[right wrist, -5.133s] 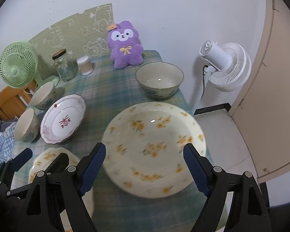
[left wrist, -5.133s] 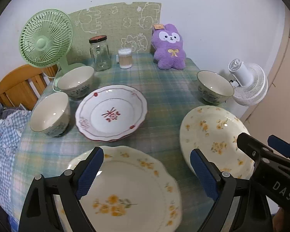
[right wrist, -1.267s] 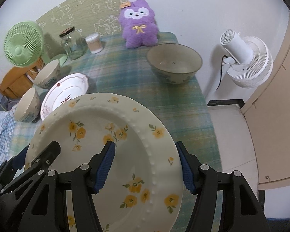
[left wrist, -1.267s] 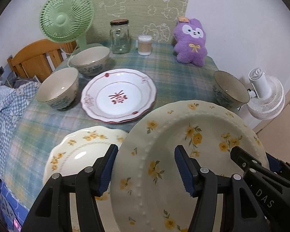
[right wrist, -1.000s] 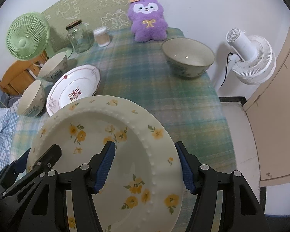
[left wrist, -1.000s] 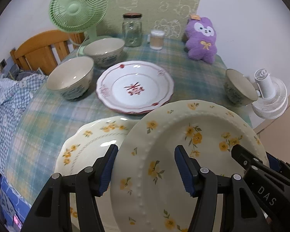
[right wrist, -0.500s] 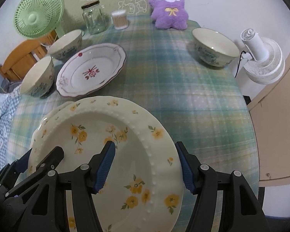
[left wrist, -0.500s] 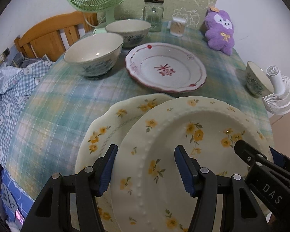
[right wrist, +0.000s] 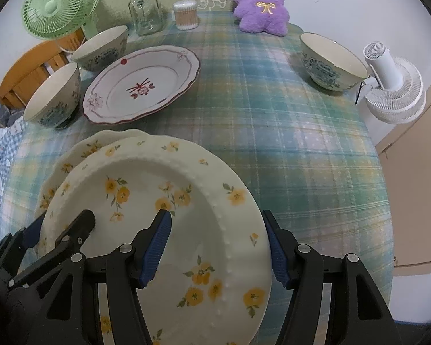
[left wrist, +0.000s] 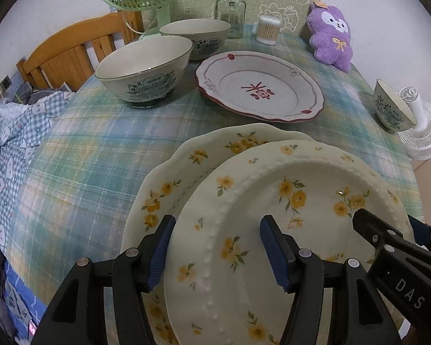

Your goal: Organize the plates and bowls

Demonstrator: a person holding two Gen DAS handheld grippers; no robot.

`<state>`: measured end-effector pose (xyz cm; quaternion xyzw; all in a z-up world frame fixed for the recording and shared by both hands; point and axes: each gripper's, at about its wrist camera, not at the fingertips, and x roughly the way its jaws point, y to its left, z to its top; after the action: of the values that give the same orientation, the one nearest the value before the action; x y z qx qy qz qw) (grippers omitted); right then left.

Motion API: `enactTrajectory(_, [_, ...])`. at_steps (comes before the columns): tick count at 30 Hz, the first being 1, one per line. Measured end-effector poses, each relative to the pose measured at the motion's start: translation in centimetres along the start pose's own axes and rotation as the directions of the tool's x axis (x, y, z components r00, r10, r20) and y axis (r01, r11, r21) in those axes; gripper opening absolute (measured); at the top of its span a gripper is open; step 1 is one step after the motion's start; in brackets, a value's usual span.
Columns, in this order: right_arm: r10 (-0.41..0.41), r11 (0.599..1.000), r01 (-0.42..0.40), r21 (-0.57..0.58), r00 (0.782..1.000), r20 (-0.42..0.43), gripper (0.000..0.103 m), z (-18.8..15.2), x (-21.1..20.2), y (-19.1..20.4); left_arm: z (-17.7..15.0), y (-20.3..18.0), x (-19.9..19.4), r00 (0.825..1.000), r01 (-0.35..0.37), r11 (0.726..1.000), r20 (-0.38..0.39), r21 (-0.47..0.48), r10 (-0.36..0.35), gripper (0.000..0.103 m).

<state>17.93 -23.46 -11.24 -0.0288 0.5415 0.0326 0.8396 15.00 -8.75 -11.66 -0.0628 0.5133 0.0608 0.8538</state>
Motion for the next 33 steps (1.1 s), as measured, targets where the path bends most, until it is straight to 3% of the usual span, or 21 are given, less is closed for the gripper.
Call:
enactTrajectory(20, [-0.023,0.999,0.023,-0.032,1.000,-0.004,0.066,-0.6,0.4,0.6,-0.1,-0.1,0.3,1.000,-0.018,0.998,0.014,0.057,0.017,0.072])
enactTrajectory(25, [-0.034,0.999,0.034,-0.018,0.999,-0.007,0.066,-1.2,-0.2,0.1,-0.3,-1.1,0.4,0.996,-0.089,0.991,0.029,0.103,0.086,0.079])
enactTrajectory(27, [-0.036,0.999,0.036,-0.016,0.999,-0.002,0.066,-1.3,-0.5,-0.1,-0.4,-1.2,0.4,0.996,-0.086,0.990,0.027,0.113,0.084,0.082])
enactTrajectory(30, [-0.030,1.000,0.030,-0.011,1.000,0.006,0.061,-1.5,-0.9,-0.3,-0.5,-1.0,0.2,0.997,-0.074,0.991,0.028,0.115,0.071,0.083])
enactTrajectory(33, [-0.016,0.999,0.017,-0.028,1.000,0.016,0.047,-1.7,-1.2,0.2,-0.4,-0.8,-0.5,0.998,-0.053,0.992,0.039,0.114,0.049,0.084])
